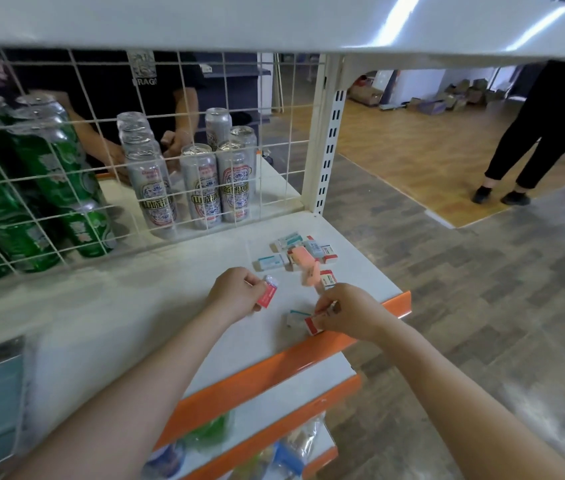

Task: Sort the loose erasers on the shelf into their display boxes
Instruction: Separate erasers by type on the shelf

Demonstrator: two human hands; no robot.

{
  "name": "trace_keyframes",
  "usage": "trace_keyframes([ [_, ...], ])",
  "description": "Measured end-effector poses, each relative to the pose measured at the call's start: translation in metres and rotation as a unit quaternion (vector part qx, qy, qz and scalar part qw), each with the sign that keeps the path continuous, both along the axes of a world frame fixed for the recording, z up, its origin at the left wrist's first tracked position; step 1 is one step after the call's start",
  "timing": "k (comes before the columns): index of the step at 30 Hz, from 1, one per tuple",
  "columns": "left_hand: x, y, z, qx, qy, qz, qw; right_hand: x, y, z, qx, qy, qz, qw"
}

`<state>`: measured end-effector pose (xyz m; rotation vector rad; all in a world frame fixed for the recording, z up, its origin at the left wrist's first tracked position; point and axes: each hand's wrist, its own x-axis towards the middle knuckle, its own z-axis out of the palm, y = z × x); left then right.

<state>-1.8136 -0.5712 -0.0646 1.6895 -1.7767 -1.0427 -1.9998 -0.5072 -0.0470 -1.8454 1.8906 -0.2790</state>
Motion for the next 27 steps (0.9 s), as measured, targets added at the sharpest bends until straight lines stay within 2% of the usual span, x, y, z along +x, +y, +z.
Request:
trace_keyframes([
  [6, 0.026, 0.007, -0.005, 0.004, 0.012, 0.005, 1.000, 0.009, -0.001, -0.002, -0.015, -0.025, -0.013, 0.999],
  [12, 0.065, 0.012, -0.010, -0.011, 0.042, 0.036, 0.998, 0.037, -0.008, -0.005, -0.062, -0.096, -0.040, 0.993],
  [14, 0.079, 0.015, -0.009, -0.033, 0.023, 0.045, 0.998, 0.050, -0.012, -0.008, -0.065, -0.104, -0.039, 0.992],
  [16, 0.092, 0.018, -0.007, -0.074, -0.032, 0.049, 0.995, 0.061, -0.015, -0.011, -0.064, -0.108, -0.037, 0.991],
  [20, 0.108, 0.025, -0.012, -0.126, -0.144, -0.002, 0.982, 0.076, -0.018, -0.014, -0.064, -0.121, -0.041, 0.990],
  [23, 0.110, 0.031, -0.016, -0.133, -0.148, -0.030, 0.980, 0.081, -0.021, -0.017, -0.063, -0.110, -0.044, 0.991],
  [27, 0.111, 0.036, -0.019, -0.133, -0.103, -0.040, 0.985, 0.085, -0.022, -0.022, -0.057, -0.097, -0.043, 0.993],
])
